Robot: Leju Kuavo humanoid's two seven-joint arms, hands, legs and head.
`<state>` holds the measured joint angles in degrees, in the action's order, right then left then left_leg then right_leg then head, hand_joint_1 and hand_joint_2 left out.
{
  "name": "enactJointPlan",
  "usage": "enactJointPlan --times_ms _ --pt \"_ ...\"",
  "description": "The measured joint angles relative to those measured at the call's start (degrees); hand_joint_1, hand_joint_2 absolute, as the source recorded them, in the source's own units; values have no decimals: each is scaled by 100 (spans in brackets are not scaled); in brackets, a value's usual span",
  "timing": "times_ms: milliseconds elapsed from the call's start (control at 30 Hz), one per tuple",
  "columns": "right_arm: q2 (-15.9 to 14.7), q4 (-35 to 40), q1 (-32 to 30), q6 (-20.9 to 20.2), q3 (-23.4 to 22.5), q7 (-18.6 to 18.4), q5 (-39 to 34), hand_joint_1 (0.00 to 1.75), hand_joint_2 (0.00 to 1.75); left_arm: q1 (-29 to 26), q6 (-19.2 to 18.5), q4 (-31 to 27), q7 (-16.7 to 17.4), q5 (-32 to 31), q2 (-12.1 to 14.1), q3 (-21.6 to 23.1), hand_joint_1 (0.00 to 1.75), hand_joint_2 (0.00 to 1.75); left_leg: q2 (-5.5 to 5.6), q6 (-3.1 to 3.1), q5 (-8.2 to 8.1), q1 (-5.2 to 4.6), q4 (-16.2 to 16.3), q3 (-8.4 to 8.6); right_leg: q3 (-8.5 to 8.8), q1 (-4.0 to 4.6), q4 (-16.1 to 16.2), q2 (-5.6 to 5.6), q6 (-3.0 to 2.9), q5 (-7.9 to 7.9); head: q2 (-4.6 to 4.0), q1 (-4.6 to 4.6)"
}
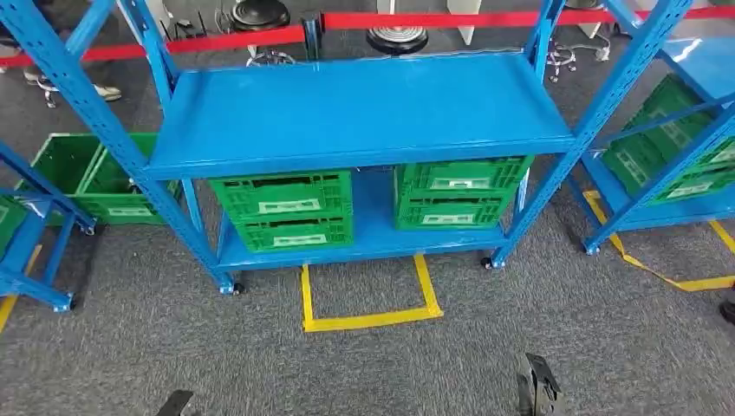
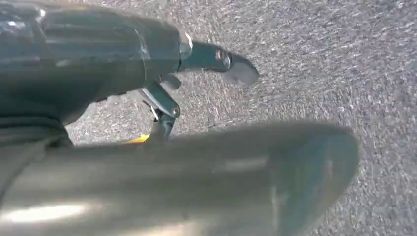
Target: Take the parts from the cabinet and place them on the table.
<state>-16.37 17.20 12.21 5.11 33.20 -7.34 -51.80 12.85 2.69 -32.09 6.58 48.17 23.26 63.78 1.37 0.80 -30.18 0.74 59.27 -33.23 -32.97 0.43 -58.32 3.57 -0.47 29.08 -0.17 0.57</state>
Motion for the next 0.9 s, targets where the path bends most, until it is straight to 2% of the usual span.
enactJointPlan --times_ms 33,67,133,300,367,400,433,600,900 --pt "0 0 -5 2 4 0 -2 0 0 -9 0 2 0 0 -4 0 0 0 0 2 10 3 -42 3 5 3 -13 -3 -7 43 0 -35" --pt "0 0 -6 2 7 0 0 0 0 -16 0 2 0 0 -7 0 0 0 1 6 7 -9 -38 12 17 -4 -3 -11 -51 27 0 -46" --pt "-11 0 9 7 17 0 2 0 0 -18 2 4 0 0 -9 0 0 0 0 -5 1 -25 -38 23 46 -19 19 -16 -54 33 0 -70" --pt "-17 0 22 7 68 0 0 0 0 -16 2 4 0 0 -31 0 0 0 -18 -48 -22 -36 -37 29 70 -26 69 -12 -38 26 0 -105" --pt "-17 0 22 7 74 0 0 0 0 -16 2 4 0 0 -37 0 0 0 -21 -55 -26 -38 -36 32 79 -31 82 -11 23 28 0 -107" --pt "-17 0 22 7 76 0 0 0 0 -16 9 7 0 0 -42 0 0 0 -22 -63 -30 -40 -36 33 79 -32 85 -10 30 24 0 -109" --pt "-17 0 22 7 77 0 0 0 175 -16 9 7 0 0 -44 0 0 0 -24 -67 -33 -41 -35 35 80 -33 85 -10 31 25 0 -109" --pt "-17 0 24 7 83 -4 19 0 175 -15 13 7 0 0 -48 0 0 0 -31 -71 -37 -42 -34 40 80 -33 85 -10 55 34 0 -103" --pt "-17 0 40 -37 92 -98 0 0 175 25 33 22 9 -17 -87 0 0 0 -35 -72 -38 -34 -38 47 80 -30 81 -9 55 35 0 -90"
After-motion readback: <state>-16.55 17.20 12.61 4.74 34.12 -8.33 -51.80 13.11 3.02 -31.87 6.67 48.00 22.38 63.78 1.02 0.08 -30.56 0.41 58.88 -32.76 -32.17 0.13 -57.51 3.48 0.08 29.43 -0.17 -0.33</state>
